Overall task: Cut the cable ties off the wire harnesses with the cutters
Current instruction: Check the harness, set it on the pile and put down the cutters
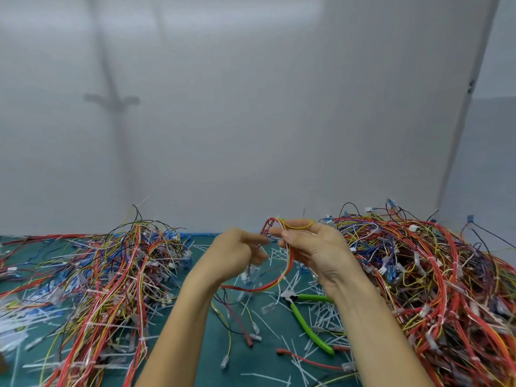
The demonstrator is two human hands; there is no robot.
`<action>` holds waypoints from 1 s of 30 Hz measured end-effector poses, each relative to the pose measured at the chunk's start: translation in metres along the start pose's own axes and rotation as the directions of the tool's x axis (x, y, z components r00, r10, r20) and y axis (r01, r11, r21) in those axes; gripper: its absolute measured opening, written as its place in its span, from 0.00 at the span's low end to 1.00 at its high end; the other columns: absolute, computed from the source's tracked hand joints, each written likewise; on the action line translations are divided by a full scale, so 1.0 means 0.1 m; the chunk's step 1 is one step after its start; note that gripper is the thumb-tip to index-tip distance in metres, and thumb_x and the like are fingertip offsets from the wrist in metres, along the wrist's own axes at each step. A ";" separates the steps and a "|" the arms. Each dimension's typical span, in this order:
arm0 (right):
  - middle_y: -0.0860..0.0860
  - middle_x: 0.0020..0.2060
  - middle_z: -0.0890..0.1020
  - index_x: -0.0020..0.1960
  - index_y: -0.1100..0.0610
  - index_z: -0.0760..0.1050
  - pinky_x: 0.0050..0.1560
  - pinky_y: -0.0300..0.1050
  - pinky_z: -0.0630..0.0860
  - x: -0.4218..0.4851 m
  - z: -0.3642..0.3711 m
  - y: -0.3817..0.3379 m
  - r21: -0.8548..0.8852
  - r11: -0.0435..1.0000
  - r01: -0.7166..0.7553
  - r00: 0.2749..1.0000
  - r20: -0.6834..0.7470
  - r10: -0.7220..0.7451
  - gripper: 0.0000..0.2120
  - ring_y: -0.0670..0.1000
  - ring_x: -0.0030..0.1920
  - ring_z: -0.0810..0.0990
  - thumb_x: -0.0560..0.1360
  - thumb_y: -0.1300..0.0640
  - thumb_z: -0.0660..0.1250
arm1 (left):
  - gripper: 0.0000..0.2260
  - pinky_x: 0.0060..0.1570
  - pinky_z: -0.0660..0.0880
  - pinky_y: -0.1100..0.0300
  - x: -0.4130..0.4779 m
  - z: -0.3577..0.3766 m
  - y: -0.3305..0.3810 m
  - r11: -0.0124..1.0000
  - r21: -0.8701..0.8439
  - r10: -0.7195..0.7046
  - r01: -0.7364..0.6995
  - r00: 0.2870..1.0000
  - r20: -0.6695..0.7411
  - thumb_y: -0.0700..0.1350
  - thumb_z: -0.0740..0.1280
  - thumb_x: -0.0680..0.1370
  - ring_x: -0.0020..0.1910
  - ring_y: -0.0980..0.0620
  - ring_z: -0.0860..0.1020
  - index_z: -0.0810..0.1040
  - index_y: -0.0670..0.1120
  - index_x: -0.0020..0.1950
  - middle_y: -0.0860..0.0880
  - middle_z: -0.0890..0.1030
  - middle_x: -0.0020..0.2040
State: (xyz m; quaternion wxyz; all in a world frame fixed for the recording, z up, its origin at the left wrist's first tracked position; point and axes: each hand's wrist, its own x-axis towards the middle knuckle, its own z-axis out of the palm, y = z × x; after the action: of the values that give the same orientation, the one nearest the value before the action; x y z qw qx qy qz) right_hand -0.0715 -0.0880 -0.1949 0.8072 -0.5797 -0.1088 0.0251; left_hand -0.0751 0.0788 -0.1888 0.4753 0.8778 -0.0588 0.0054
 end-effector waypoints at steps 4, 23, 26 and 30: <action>0.60 0.44 0.86 0.50 0.63 0.78 0.44 0.38 0.80 -0.05 0.02 -0.02 -0.165 0.982 0.096 0.973 0.226 -0.057 0.10 0.52 0.39 0.86 0.71 0.72 0.72 | 0.13 0.41 0.82 0.55 0.07 0.00 0.02 0.615 -0.781 -0.189 0.110 0.982 -0.010 0.38 0.57 0.81 0.44 0.45 0.85 0.80 0.35 0.54 0.37 0.84 0.50; 0.45 0.42 0.83 0.47 0.48 0.76 0.43 0.42 0.73 -0.08 0.07 -0.21 -0.495 0.806 0.324 0.826 -0.268 -0.496 0.01 0.46 0.42 0.81 0.77 0.54 0.68 | 0.11 0.46 0.80 0.65 -0.08 0.09 0.22 0.730 -0.624 0.118 -0.279 0.951 -0.287 0.37 0.63 0.81 0.44 0.54 0.84 0.82 0.49 0.55 0.47 0.86 0.50; 0.47 0.49 0.75 0.52 0.52 0.71 0.46 0.46 0.73 -0.14 0.12 -0.24 -0.646 0.687 0.334 0.691 -0.328 -0.644 0.12 0.49 0.46 0.76 0.74 0.49 0.69 | 0.11 0.49 0.80 0.62 -0.06 0.19 0.27 0.722 -0.603 0.130 -0.340 0.922 -0.364 0.37 0.64 0.80 0.43 0.54 0.84 0.83 0.51 0.52 0.46 0.86 0.49; 0.49 0.48 0.71 0.55 0.52 0.67 0.49 0.50 0.71 -0.25 0.16 -0.35 -0.691 0.611 0.386 0.491 -0.407 -0.770 0.14 0.54 0.50 0.71 0.72 0.55 0.68 | 0.12 0.50 0.80 0.63 -0.02 0.26 0.28 0.686 -0.615 0.092 -0.389 0.885 -0.456 0.35 0.63 0.80 0.43 0.55 0.84 0.84 0.49 0.51 0.50 0.86 0.47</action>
State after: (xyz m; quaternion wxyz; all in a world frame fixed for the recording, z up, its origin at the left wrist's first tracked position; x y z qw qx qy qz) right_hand -0.1018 -0.0888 -0.1610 0.5574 -0.6612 -0.0082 -0.5020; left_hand -0.0810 0.0423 -0.1800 0.7644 0.6005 -0.0780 0.2211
